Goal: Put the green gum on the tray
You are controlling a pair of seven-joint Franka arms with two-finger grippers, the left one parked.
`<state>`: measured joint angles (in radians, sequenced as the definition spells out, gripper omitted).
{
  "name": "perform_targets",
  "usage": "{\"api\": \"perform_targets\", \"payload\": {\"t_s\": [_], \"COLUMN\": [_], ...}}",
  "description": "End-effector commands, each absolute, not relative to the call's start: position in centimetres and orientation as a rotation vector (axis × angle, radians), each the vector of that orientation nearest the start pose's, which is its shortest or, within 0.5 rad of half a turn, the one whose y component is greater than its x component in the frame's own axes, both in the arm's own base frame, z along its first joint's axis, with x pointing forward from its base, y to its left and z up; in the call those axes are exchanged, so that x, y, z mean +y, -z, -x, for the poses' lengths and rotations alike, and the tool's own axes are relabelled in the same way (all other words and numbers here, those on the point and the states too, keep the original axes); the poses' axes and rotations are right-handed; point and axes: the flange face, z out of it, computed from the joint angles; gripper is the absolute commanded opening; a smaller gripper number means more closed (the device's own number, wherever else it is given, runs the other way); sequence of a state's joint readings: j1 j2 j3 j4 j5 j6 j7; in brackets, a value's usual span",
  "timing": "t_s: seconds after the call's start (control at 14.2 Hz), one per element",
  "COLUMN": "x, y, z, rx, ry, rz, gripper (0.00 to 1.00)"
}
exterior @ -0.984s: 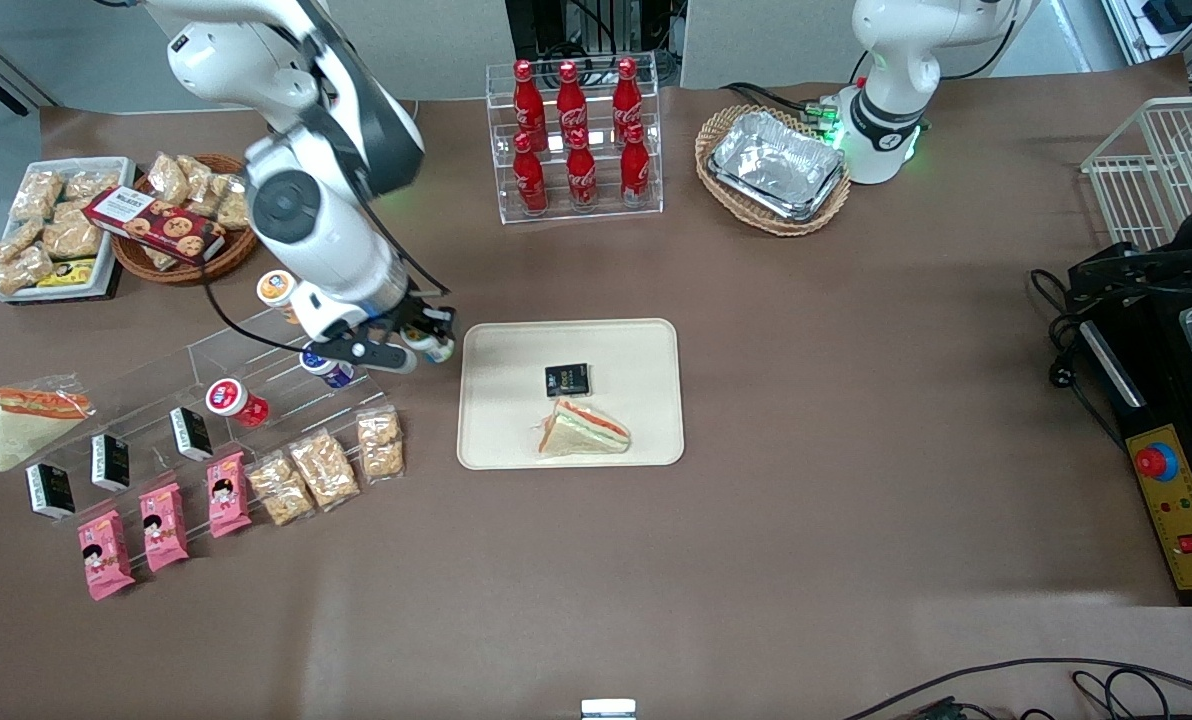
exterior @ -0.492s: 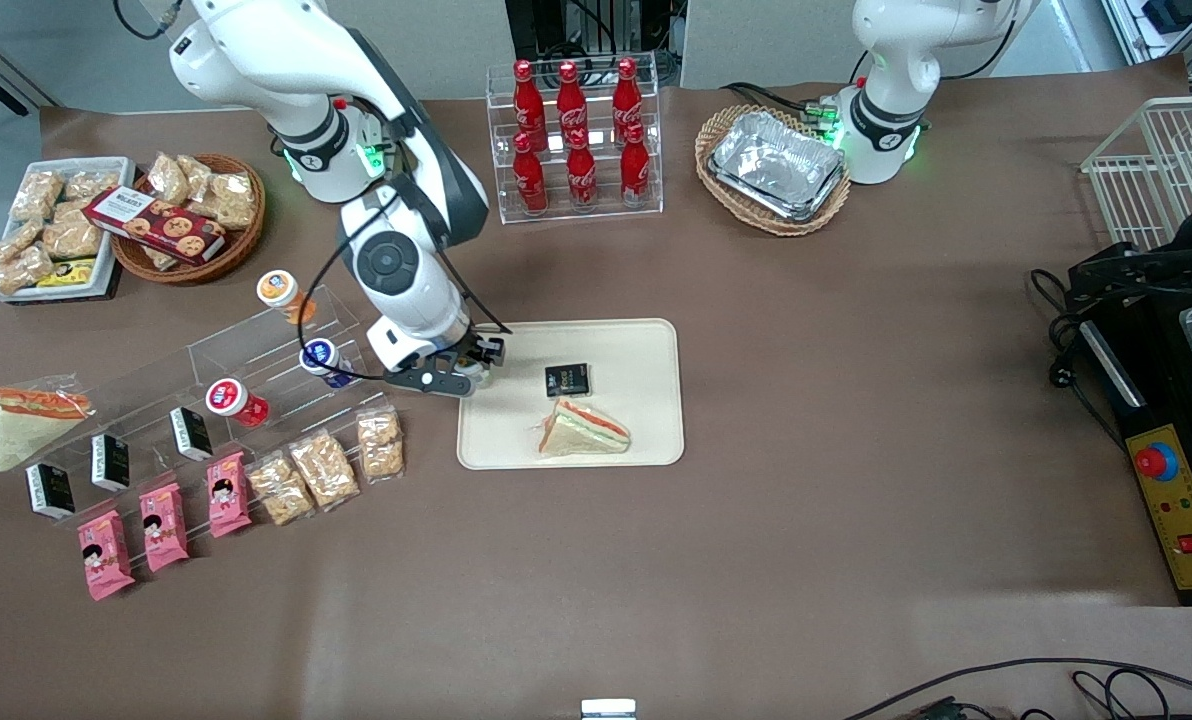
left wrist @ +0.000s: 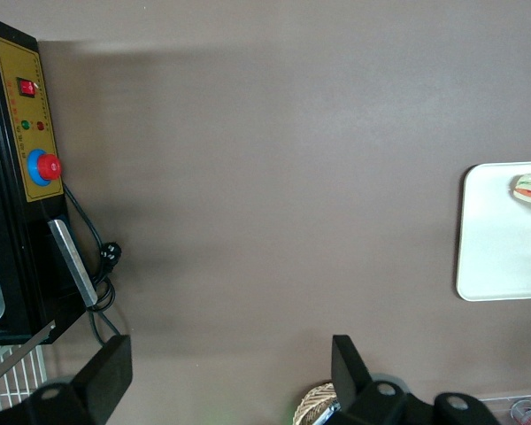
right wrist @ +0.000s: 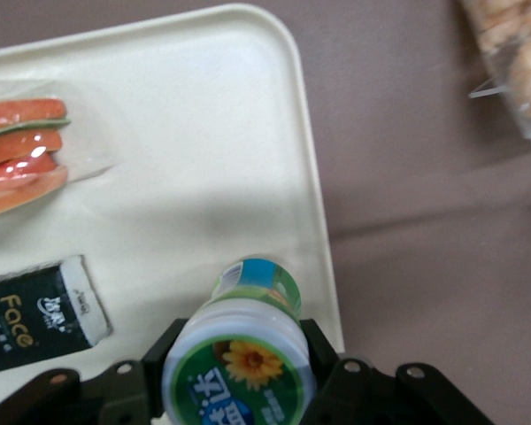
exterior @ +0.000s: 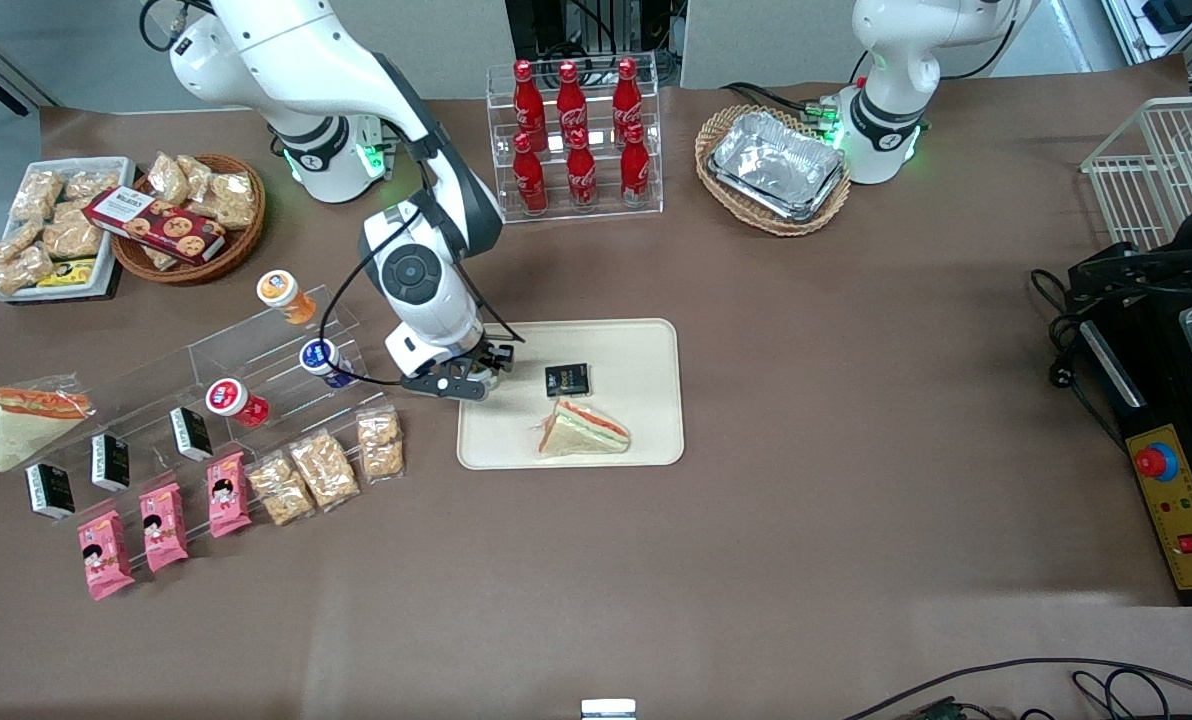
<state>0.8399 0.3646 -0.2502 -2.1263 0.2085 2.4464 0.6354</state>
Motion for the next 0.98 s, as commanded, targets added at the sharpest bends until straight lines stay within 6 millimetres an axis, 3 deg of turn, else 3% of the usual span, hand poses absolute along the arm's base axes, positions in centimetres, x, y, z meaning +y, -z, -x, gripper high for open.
{"api": "perform_targets", "payload": {"t_s": [0.0,0.07,0.14,0.35,0.49,0.63,0.91], "x": [32.7,32.7,32.7,32.6,32.2,29.0,19.4], "y": [-22.2,-22.2,-22.3,-22.7,-24.6,-28.6,-36.4], "z": [-46.8,-46.8,-46.8,-46.9,-47.4,-49.1,-51.0], "rx": [0.307,0.31,0.318,0.313,0.302,0.216,0.059], "ry": [-0.046,-0.047,-0.048,-0.049,-0.049,-0.102,-0.23], "rz": [3.084,3.083,3.081,3.078,3.062,3.047,2.996], "gripper": [0.61,0.65,0.96,1.0,1.0,1.0,1.0]}}
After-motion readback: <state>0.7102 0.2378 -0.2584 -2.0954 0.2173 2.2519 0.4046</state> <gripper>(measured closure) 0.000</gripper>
